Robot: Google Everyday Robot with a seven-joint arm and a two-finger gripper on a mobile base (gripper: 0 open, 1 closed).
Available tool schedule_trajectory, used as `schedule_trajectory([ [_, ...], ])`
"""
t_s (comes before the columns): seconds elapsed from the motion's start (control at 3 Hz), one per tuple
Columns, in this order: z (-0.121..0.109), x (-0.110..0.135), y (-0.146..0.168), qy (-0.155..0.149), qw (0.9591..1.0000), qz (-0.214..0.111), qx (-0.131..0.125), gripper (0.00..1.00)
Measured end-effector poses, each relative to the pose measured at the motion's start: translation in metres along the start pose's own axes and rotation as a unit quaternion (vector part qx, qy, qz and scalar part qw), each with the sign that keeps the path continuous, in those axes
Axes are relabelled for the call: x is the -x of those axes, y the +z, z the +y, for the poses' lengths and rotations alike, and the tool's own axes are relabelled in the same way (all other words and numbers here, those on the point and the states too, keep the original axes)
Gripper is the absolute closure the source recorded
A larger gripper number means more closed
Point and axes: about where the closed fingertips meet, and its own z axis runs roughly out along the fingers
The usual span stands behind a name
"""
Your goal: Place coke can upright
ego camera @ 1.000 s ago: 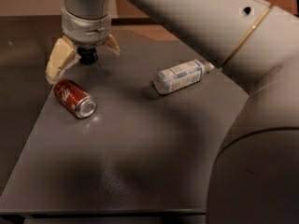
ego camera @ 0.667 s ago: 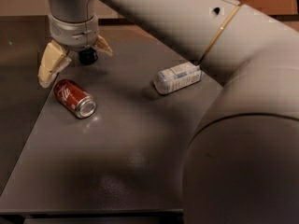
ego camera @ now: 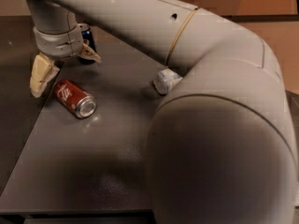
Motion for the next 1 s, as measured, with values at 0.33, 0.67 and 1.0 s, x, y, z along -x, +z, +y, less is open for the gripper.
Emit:
schedule_trajectory([
  [0.33, 0.008, 0.003, 0.014, -0.004, 0.9999, 0.015, 0.003, 0.0],
  [0.67, 0.013, -0.001, 0.027, -0.003, 0.9995, 0.029, 0.007, 0.0],
  [1.0, 0.017, -0.008, 0.039, -0.001, 0.999, 0.042, 0.012, 0.18],
])
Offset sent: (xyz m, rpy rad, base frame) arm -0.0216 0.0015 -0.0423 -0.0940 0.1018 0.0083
